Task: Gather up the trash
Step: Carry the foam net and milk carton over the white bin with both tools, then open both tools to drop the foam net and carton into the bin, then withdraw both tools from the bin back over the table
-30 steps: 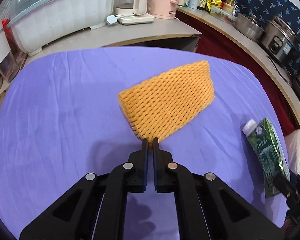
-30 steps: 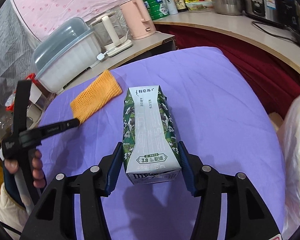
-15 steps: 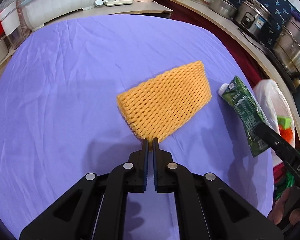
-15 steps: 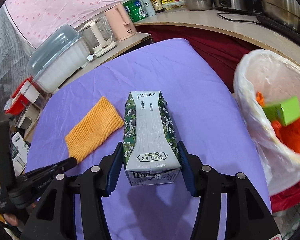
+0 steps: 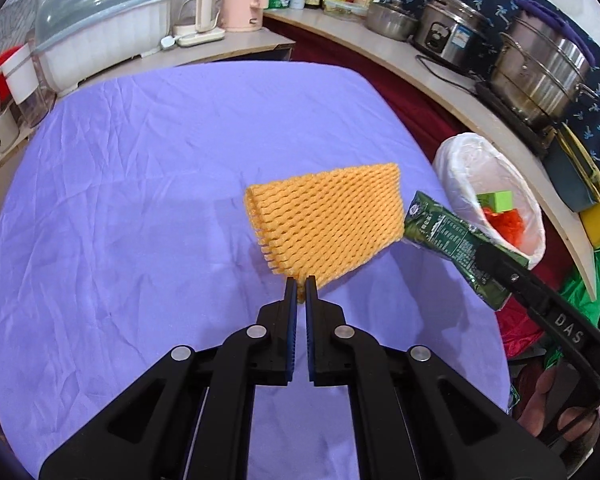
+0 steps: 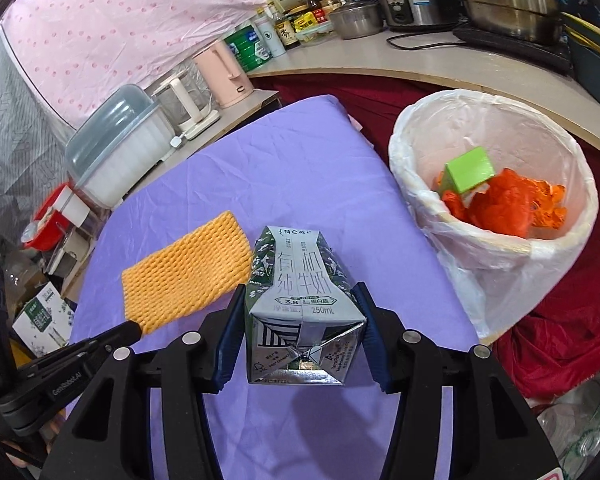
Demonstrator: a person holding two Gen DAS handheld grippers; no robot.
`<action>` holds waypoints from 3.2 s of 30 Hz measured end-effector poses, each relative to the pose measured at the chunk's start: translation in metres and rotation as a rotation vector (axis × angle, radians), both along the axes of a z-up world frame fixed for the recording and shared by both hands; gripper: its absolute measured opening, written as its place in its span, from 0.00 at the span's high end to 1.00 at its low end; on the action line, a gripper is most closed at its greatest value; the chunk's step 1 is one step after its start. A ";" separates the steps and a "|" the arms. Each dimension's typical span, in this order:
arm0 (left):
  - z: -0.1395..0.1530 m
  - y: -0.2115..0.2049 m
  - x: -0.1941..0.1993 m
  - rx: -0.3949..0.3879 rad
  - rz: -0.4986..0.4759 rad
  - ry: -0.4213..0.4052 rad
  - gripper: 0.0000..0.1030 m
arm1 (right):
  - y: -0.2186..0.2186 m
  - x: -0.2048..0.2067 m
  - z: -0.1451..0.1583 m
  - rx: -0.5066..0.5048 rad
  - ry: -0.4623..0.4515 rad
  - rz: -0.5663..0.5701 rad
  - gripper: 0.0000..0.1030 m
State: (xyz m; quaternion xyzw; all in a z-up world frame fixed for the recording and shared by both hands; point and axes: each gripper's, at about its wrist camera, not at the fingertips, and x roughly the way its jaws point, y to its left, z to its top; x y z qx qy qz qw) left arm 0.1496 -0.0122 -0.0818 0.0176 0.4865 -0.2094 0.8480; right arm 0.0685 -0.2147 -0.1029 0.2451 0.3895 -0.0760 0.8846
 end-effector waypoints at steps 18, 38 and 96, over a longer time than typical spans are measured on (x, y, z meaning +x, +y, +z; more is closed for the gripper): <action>0.079 -0.089 -0.025 -0.063 -0.150 -0.150 0.97 | -0.080 -0.060 0.053 -0.015 -0.141 -0.183 0.51; 0.063 -0.245 0.014 0.010 -0.282 -0.136 0.96 | -0.213 -0.049 0.051 -0.070 -0.137 -0.380 0.51; 0.067 -0.156 -0.034 0.049 -0.108 -0.236 0.14 | -0.112 -0.087 0.076 -0.202 -0.071 -0.273 0.19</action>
